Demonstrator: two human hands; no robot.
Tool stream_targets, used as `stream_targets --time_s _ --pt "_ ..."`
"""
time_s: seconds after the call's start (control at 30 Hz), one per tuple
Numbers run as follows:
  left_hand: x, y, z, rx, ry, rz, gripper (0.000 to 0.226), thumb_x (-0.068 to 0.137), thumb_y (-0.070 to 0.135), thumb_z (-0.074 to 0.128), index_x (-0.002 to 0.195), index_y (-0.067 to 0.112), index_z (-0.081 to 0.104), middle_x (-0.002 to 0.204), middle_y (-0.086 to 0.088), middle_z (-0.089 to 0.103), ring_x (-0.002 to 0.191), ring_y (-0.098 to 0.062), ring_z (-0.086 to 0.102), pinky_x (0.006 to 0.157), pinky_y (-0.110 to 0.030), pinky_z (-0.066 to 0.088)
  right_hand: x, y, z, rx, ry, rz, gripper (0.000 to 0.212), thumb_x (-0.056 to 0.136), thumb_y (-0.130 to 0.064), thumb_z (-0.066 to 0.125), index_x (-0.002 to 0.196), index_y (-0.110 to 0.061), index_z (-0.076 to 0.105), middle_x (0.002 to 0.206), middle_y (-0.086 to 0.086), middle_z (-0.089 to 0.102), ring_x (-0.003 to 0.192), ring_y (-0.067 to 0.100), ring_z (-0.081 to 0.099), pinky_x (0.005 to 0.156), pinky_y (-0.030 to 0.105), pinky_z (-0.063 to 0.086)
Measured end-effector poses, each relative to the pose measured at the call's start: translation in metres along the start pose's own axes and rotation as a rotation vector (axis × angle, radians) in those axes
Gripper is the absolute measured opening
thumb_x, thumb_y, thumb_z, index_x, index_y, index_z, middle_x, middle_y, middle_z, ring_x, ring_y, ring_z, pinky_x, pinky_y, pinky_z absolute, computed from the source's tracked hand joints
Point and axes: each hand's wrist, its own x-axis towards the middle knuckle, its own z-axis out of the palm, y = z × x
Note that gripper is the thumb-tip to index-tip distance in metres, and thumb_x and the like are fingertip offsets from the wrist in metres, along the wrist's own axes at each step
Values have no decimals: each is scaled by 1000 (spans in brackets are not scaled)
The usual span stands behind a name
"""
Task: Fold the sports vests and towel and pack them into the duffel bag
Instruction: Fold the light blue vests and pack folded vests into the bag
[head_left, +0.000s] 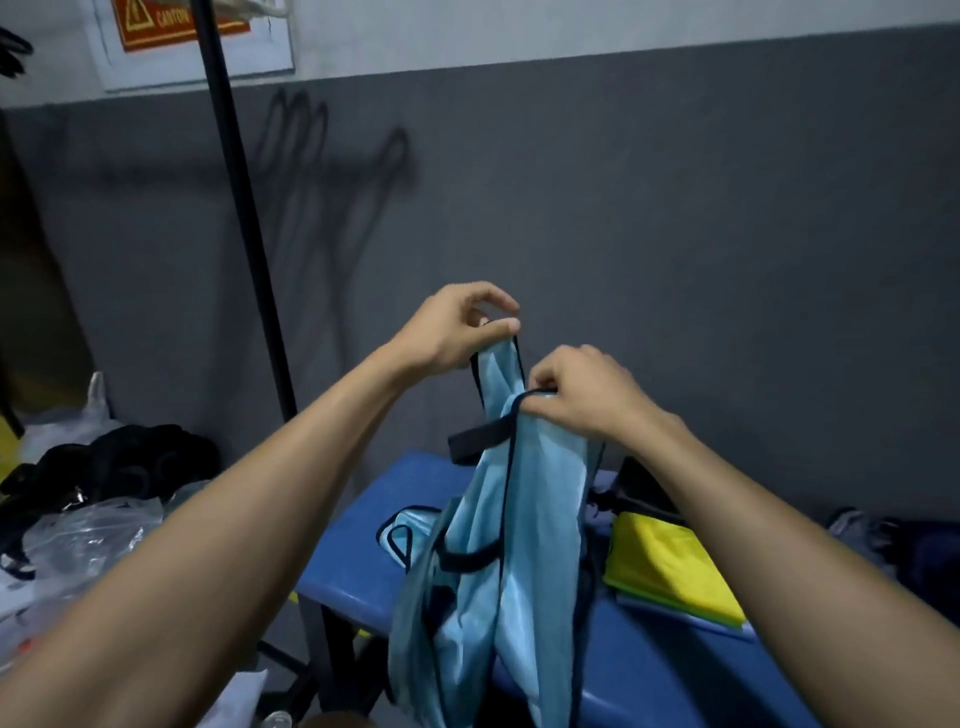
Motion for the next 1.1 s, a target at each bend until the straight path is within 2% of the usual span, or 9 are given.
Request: stream_targets --time_s 0.1,0.23,0.3,0.4,0.57,0.7,0.87,0.93,1.1 --pt "-2 17 -4 -63 -177 63 14 103 12 56 116 14 56 62 4 49 54 -17 43 52 -28 41 1 -9 -21 -8 192 15 54 86 -49 70 55 -13 43 48 -1 40 53 19 44 50 33 31" --pt "-2 35 -1 13 -223 138 28 92 -5 47 99 13 67 81 2 67 65 -15 54 61 -30 48 -1 -15 -29 114 139 -43 29 92 -41 70 68 -24 66 56 -3 52 59 13 48 59 36 40" --pt "1 39 -4 92 -191 118 30 86 7 49 91 24 73 83 7 73 69 -11 59 68 -33 52 -4 -16 -34 129 196 -13 24 92 -41 70 72 -27 70 57 -5 53 59 11 50 58 33 37" --pt "-6 49 -7 144 -230 101 23 85 30 52 88 30 75 84 16 73 77 -2 63 77 -31 51 -8 -17 -45 105 339 98 47 80 -51 77 57 -17 53 52 -2 49 56 18 49 51 31 33" --pt "-17 64 -12 137 -403 144 31 96 49 65 94 20 76 83 4 70 74 -14 60 74 -34 46 -17 -24 -67 -16 321 98 32 73 -38 73 61 -16 54 56 -1 55 60 22 54 54 32 44" --pt "-22 64 -16 123 -531 159 13 94 34 73 90 22 73 80 6 64 76 -8 54 74 -35 45 -27 -23 -74 266 221 46 40 68 -42 89 62 -14 61 55 -2 60 51 7 47 51 27 39" --pt "-27 55 -23 148 -368 124 16 82 40 72 87 25 75 85 -9 74 74 -17 63 79 -51 55 -42 -8 -87 685 47 90 23 76 -29 89 83 -12 76 82 10 75 74 10 64 69 26 48" --pt "-29 52 -33 93 -331 85 21 79 43 72 89 25 77 91 -16 74 76 -18 62 82 -52 55 -53 3 -88 814 -36 155 15 82 -20 84 90 -10 75 84 8 75 77 11 64 66 21 45" --pt "-37 55 -43 -126 -358 51 14 89 19 79 102 14 77 95 -13 75 86 -14 64 82 -29 52 -64 11 -85 1089 39 170 18 79 -25 75 94 -16 71 88 -3 72 84 12 64 72 20 50"
